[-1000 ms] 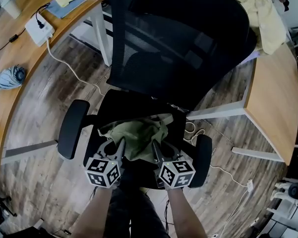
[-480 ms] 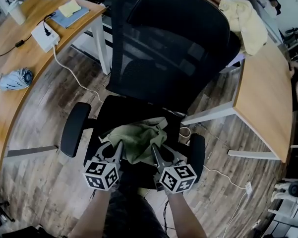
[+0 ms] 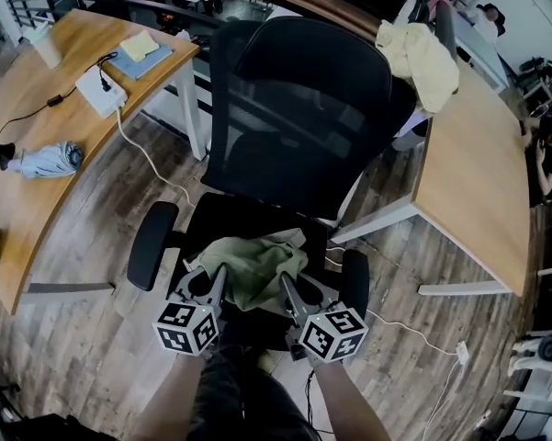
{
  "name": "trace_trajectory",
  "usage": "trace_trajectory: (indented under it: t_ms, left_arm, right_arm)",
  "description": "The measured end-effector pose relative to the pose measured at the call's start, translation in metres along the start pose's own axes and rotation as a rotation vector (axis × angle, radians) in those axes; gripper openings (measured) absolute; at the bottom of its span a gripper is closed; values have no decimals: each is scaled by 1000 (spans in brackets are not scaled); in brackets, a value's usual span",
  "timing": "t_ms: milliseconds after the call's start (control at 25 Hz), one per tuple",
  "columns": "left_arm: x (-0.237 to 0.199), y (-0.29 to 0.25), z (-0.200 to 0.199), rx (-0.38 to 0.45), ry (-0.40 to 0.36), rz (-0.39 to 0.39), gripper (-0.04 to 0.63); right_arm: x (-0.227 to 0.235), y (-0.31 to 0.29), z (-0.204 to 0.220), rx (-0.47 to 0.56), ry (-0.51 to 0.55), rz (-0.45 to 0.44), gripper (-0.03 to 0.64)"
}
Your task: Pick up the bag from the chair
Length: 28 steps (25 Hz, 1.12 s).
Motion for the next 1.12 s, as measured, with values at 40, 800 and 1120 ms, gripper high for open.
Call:
trace_trajectory:
  t_ms: [40, 800, 1120]
  left_arm:
    - [2, 3, -5, 4, -8, 3, 17]
    - [51, 46, -94, 98, -125, 74, 17]
    - [74, 60, -119, 121, -168, 87, 17]
  right_arm:
    - [-4, 3, -5, 6, 6, -5, 53]
    - [-50, 60, -87, 154, 44, -82, 52]
    - [-59, 85, -111, 202, 48, -114, 52]
Point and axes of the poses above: the fingertips, and each gripper's own axes: y backward along the fingers, x to its right, z out of its underside, the point moved 9 cm from there along y, backward along the fingers
